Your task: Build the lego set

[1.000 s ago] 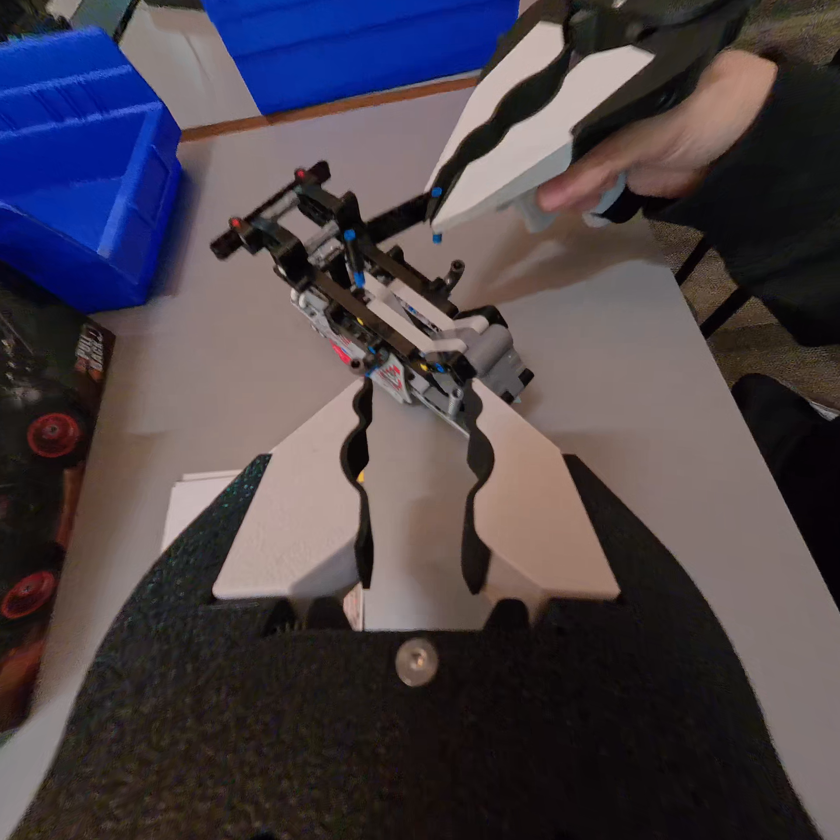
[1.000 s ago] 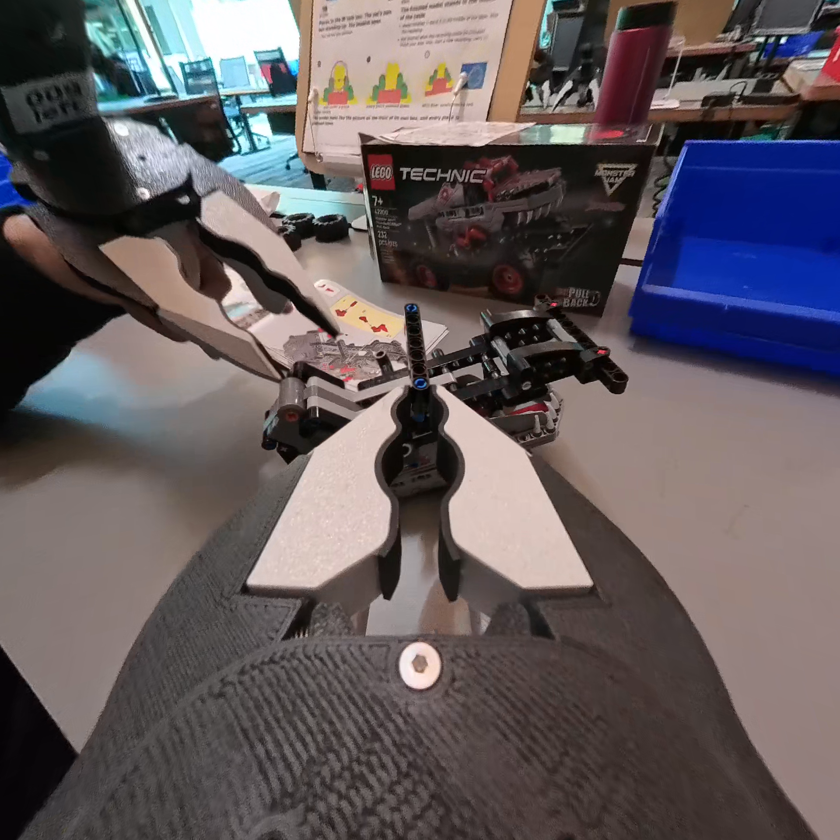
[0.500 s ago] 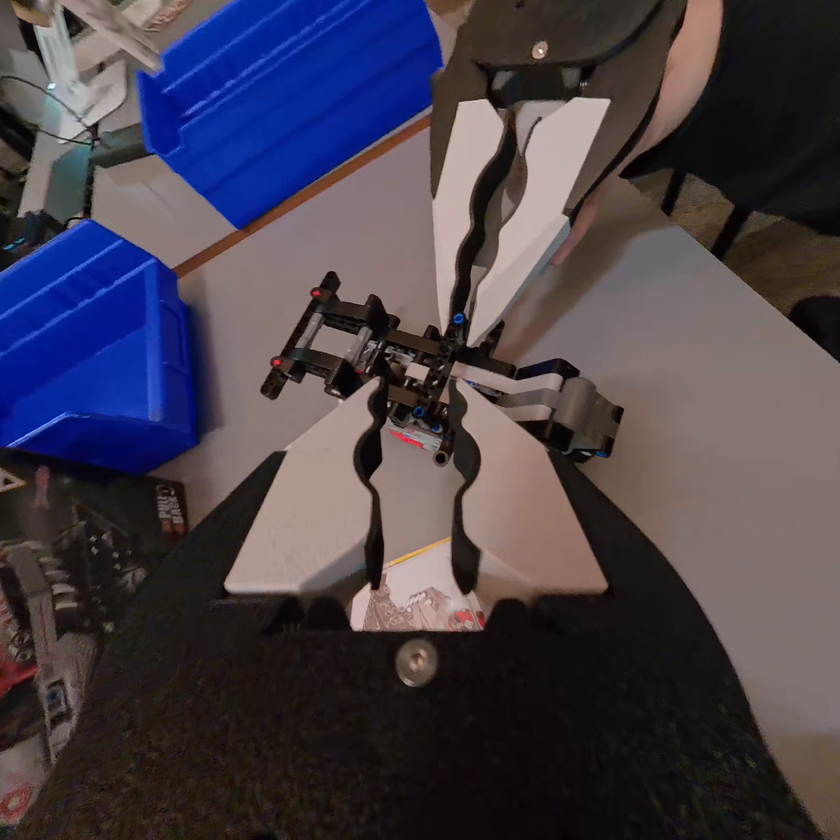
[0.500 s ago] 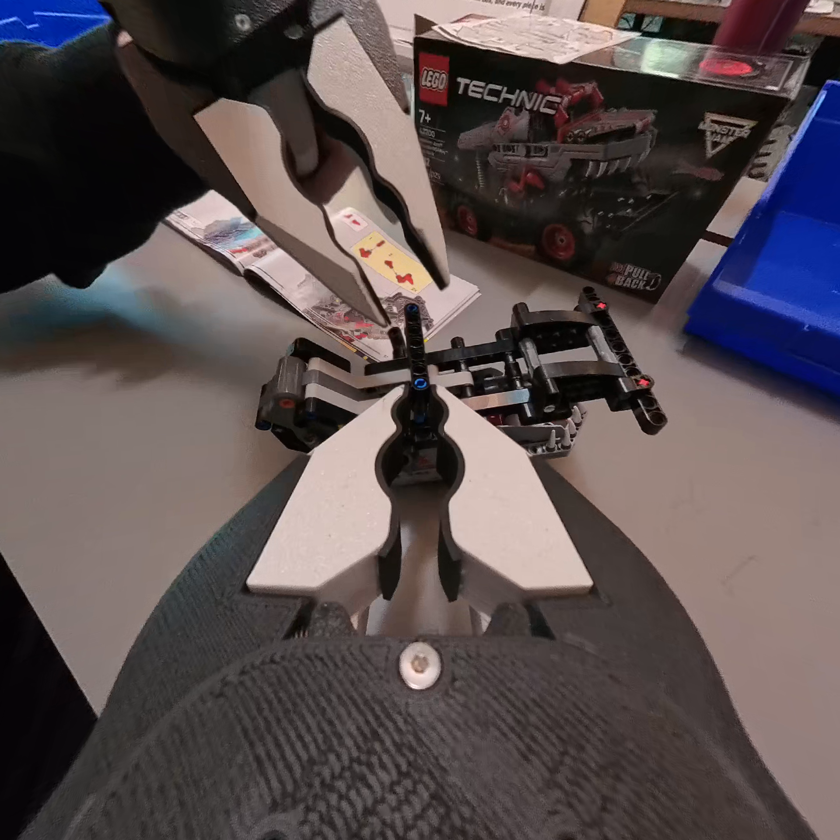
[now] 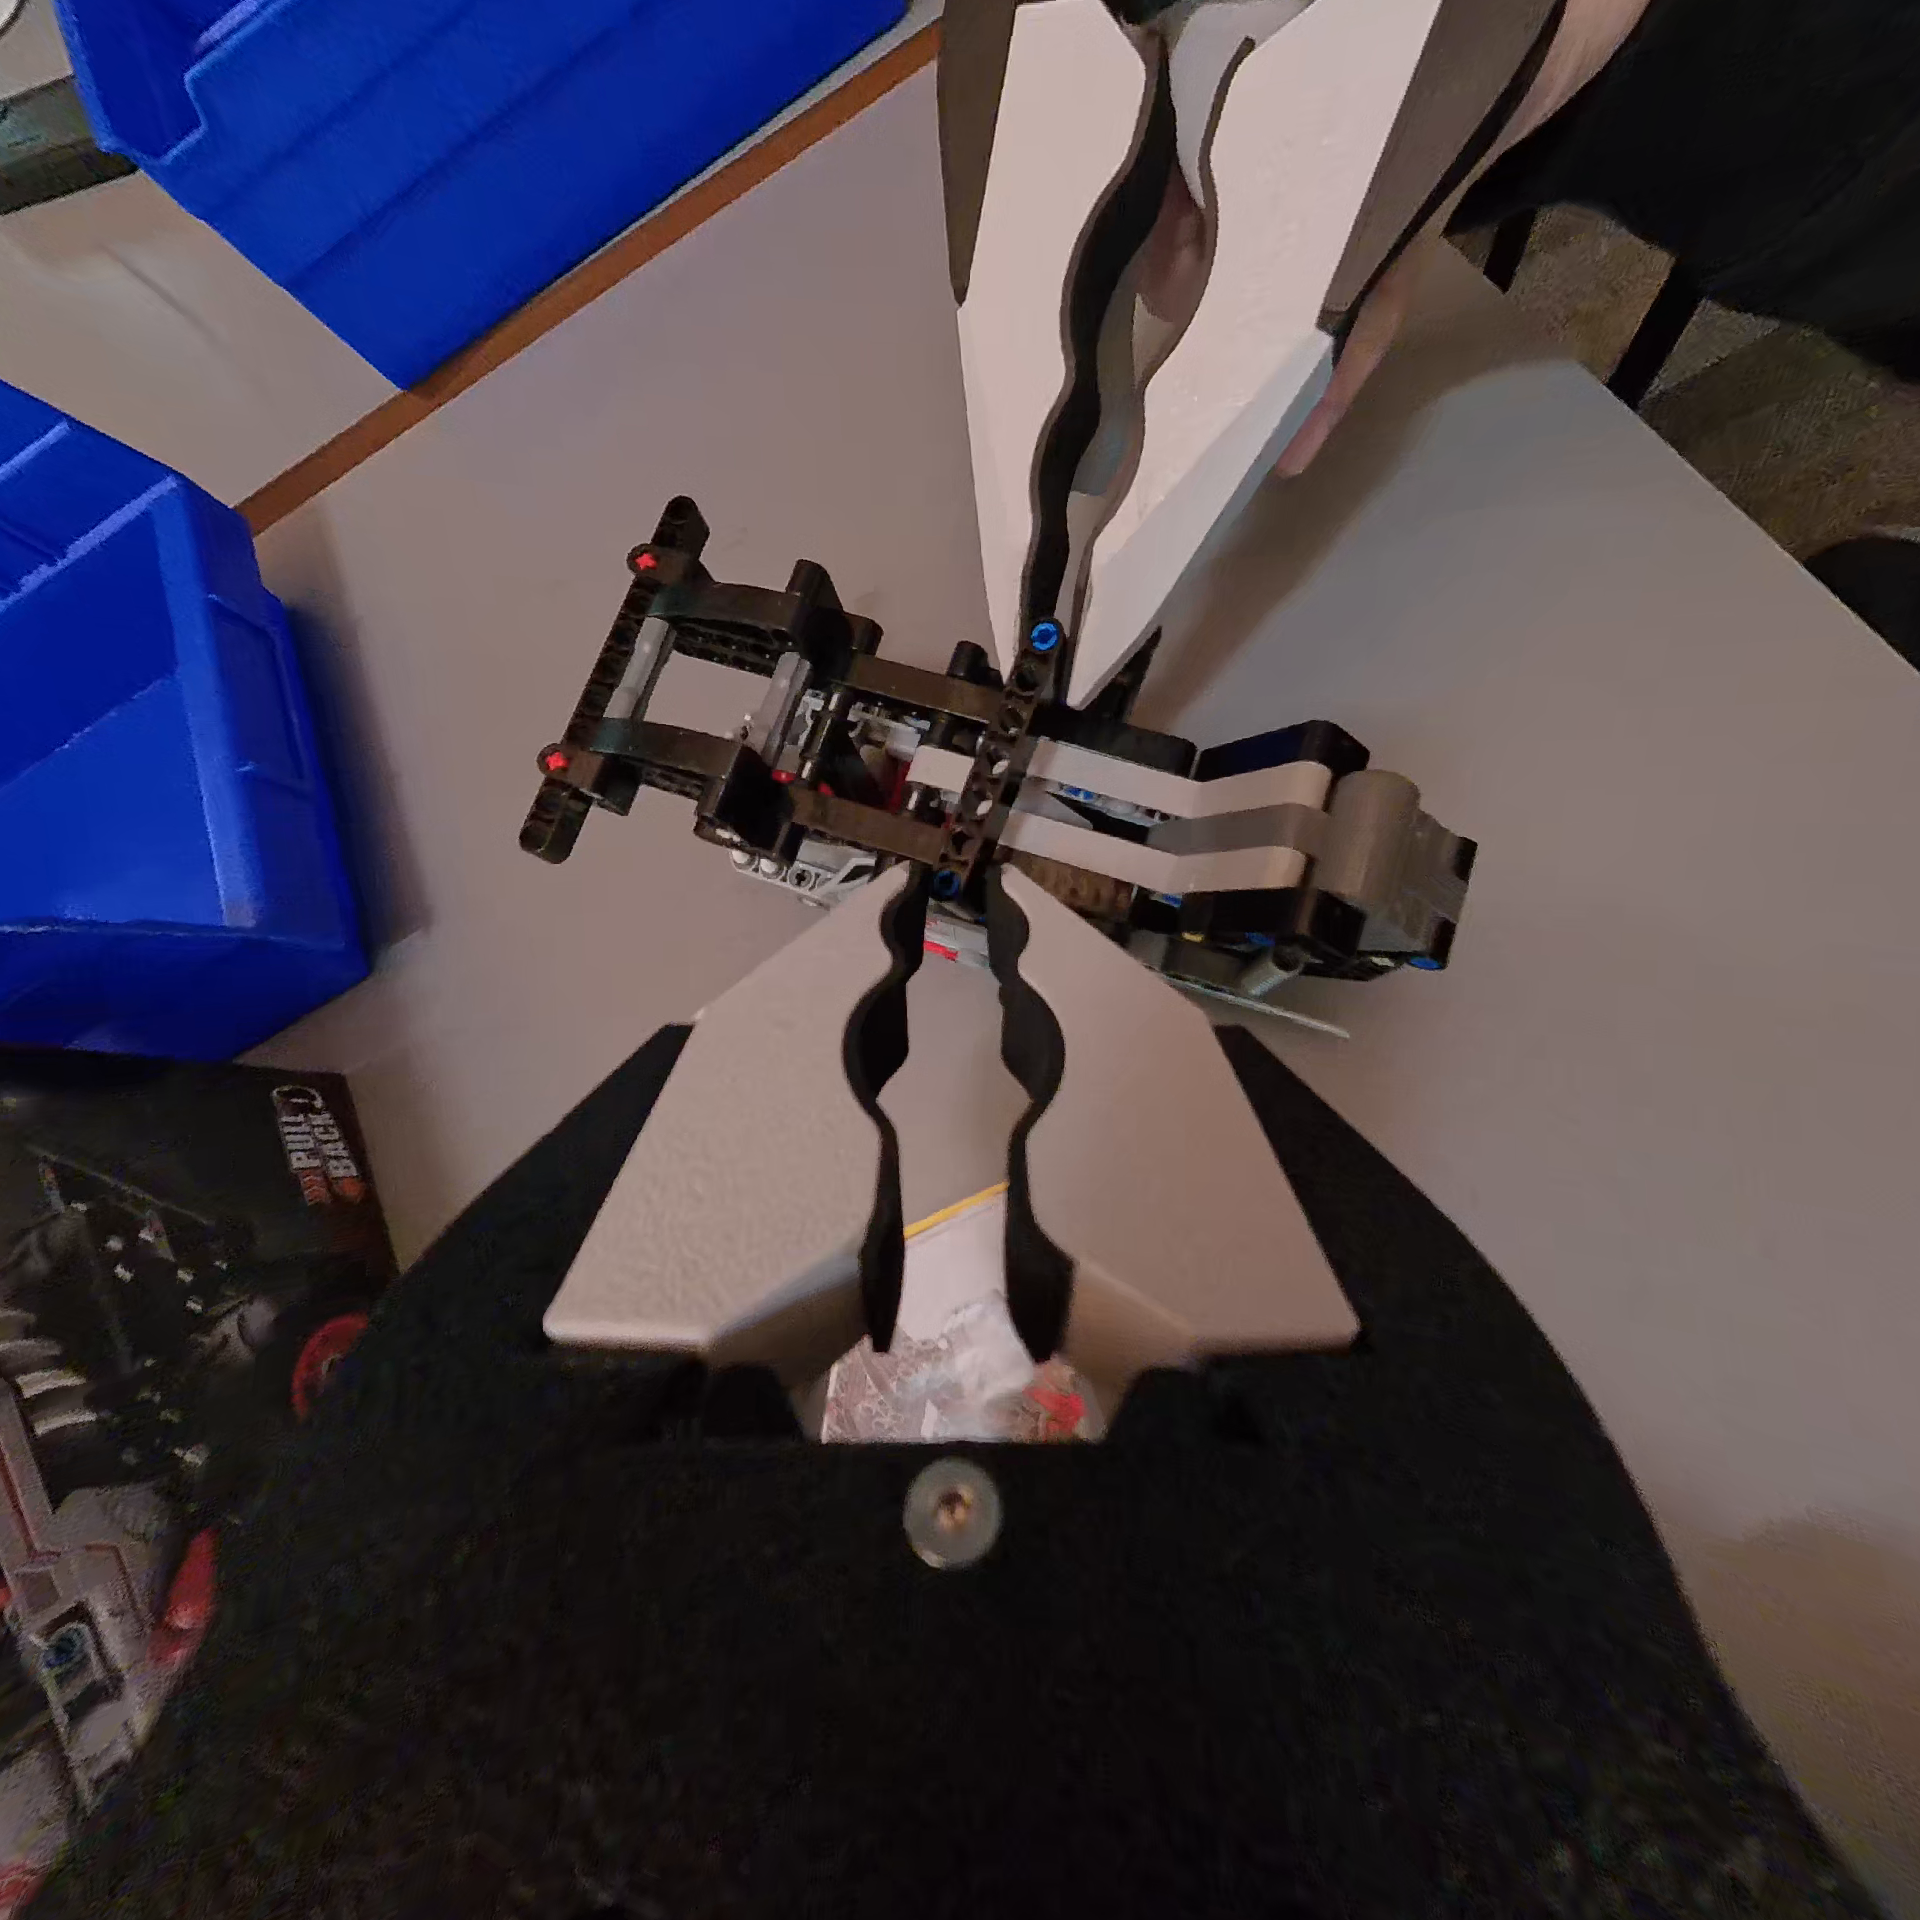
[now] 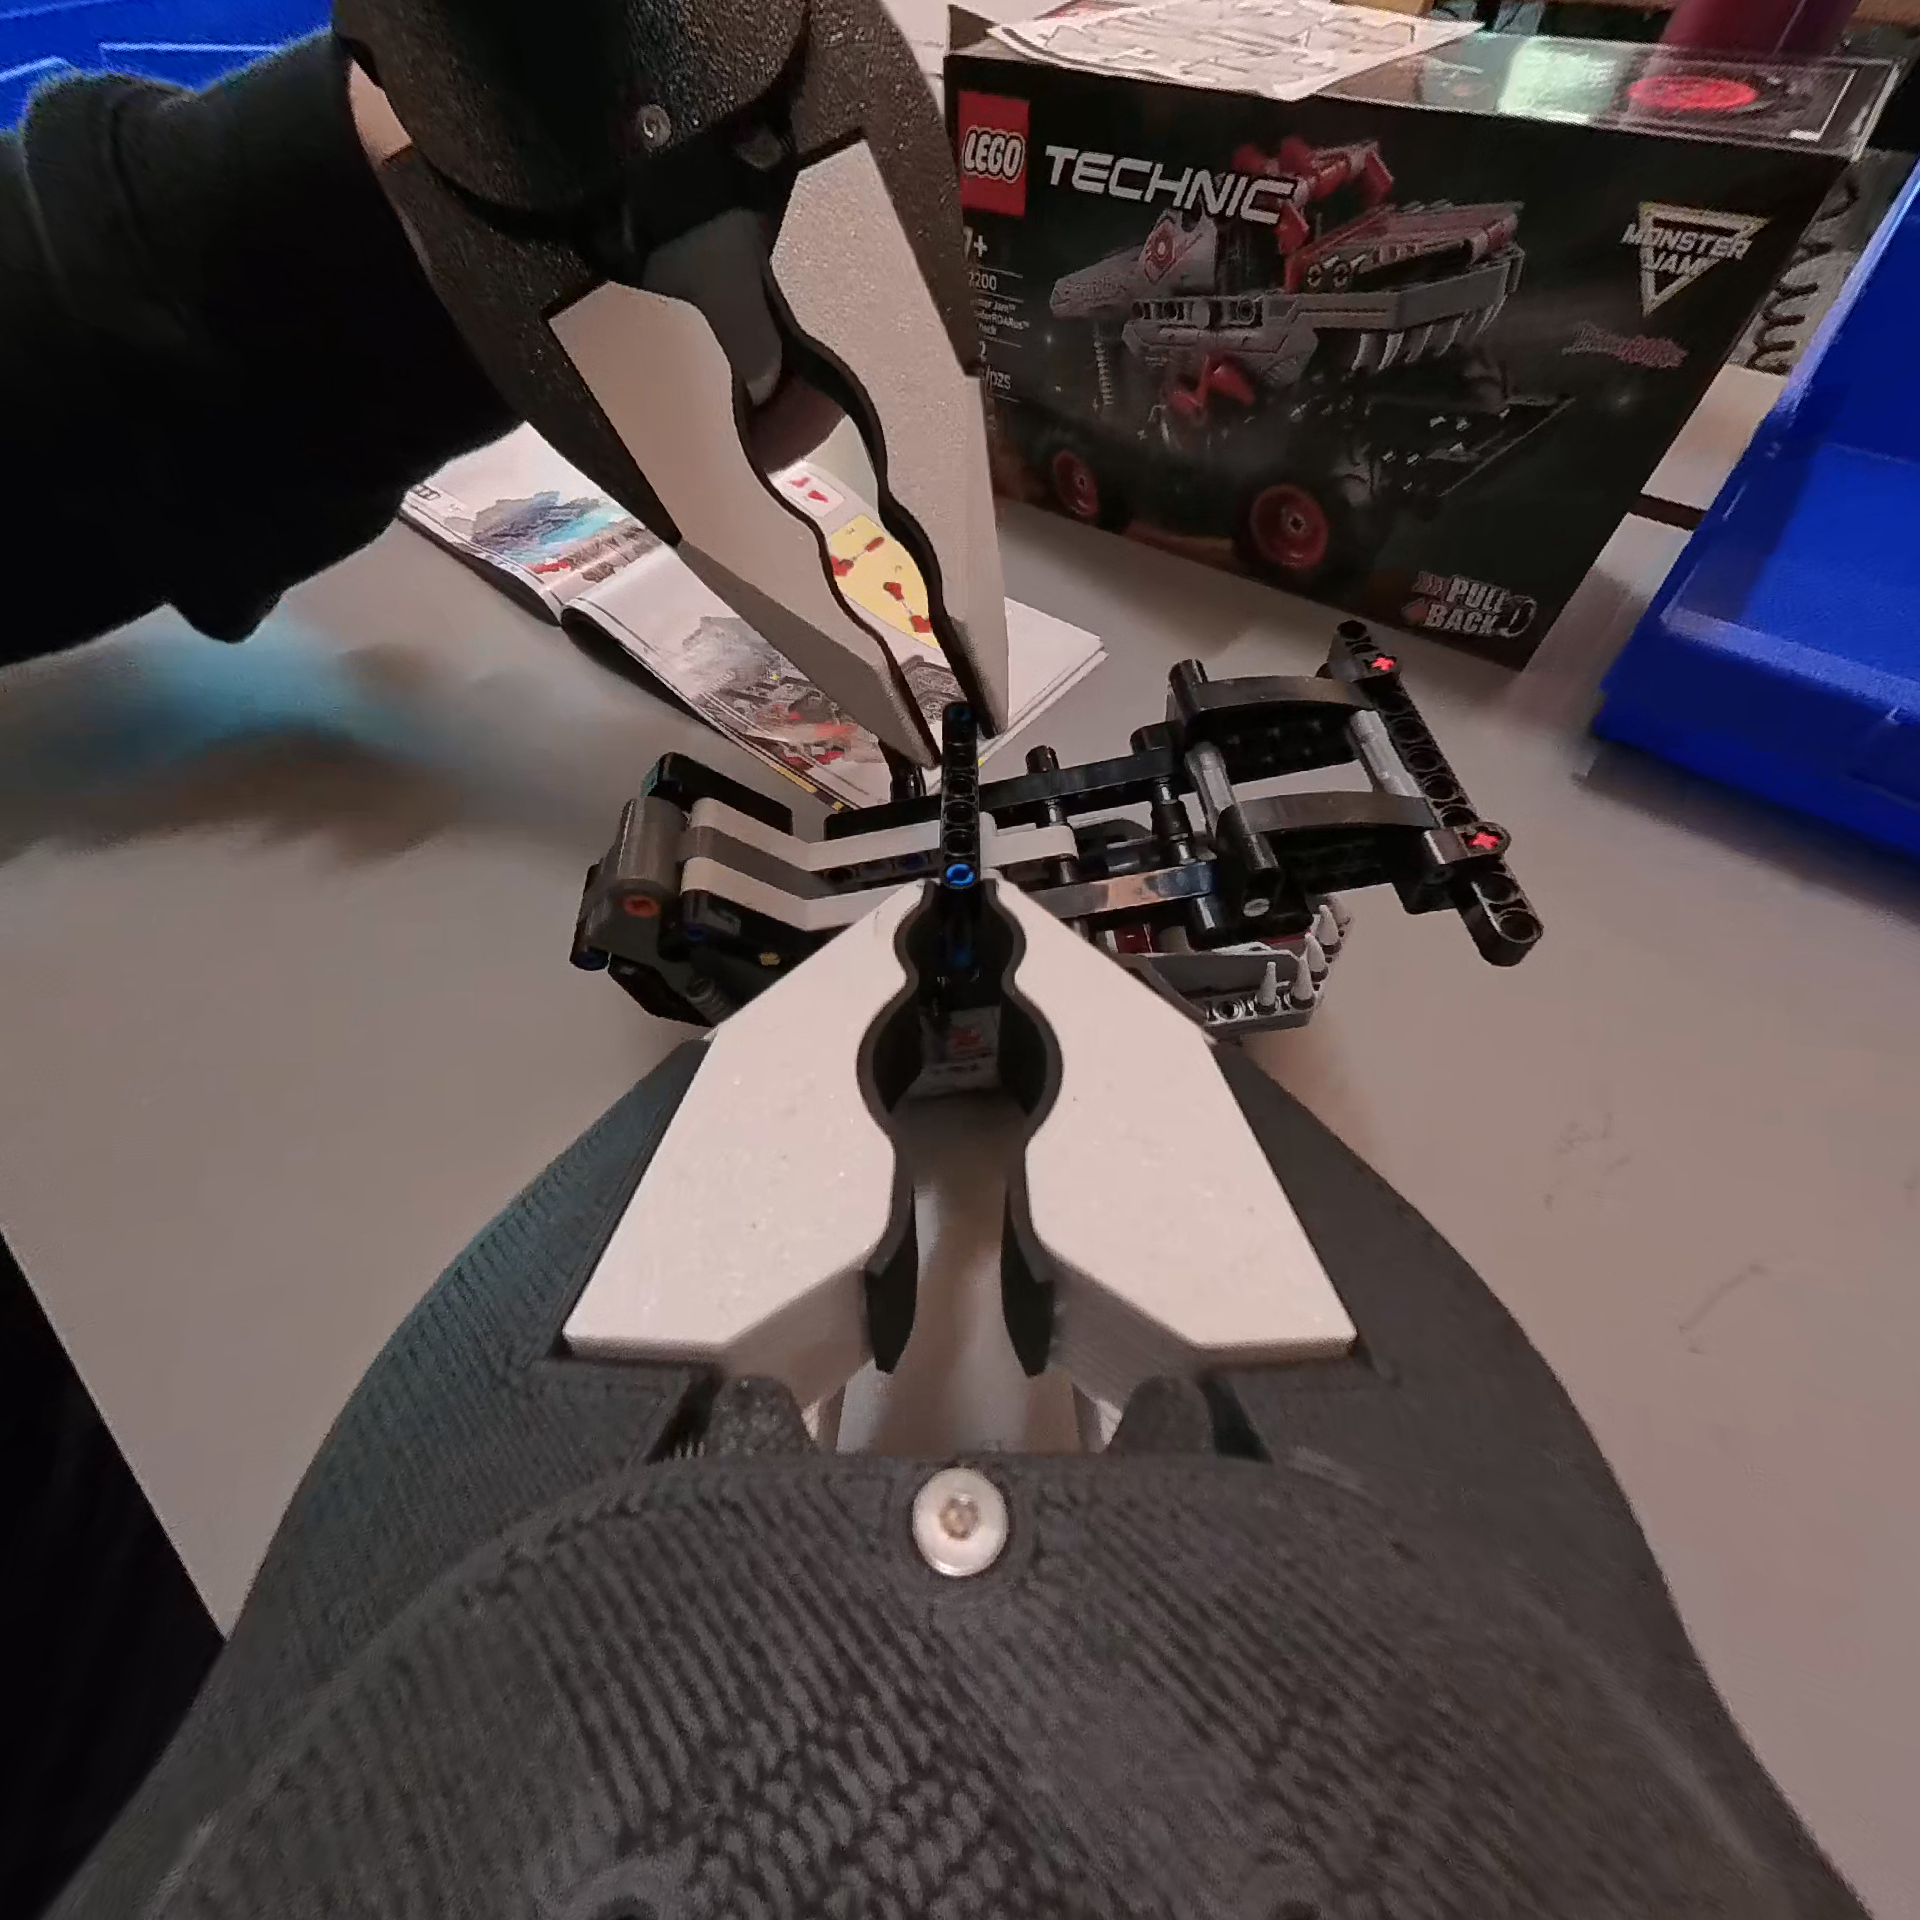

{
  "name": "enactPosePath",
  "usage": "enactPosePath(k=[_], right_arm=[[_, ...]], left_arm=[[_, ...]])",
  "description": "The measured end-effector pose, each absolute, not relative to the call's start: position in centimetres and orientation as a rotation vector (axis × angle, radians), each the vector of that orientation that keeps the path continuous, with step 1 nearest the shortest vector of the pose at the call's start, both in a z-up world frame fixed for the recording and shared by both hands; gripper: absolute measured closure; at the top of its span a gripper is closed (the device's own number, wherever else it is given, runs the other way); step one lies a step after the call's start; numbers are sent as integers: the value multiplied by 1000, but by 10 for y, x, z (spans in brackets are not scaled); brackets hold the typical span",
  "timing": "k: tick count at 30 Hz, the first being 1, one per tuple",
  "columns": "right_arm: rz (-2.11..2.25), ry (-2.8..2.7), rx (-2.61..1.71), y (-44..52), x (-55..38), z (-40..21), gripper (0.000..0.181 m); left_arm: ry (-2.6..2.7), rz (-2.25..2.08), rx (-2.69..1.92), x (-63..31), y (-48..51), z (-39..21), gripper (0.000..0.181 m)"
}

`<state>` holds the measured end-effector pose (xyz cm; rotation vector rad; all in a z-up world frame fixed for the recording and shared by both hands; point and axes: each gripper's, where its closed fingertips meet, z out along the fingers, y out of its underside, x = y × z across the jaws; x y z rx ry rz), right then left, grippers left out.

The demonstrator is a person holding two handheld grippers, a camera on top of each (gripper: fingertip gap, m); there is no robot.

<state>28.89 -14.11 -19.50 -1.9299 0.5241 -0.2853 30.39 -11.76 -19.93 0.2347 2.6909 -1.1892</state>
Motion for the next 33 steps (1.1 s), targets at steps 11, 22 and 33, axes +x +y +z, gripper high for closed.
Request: enactPosePath(k=[11, 22, 33], right_arm=[[-292, 499, -1907, -138, 286, -192, 175], [-377, 479, -1931, -144, 280, -181, 176], [-403, 513, -1929, -148, 284, -176, 176]], left_arm=[[2492, -1470, 41, 306, -119, -151, 169], [2570, -1581, 79, 296, -140, -161, 166], [2572, -1640, 130, 291, -150, -166, 166]])
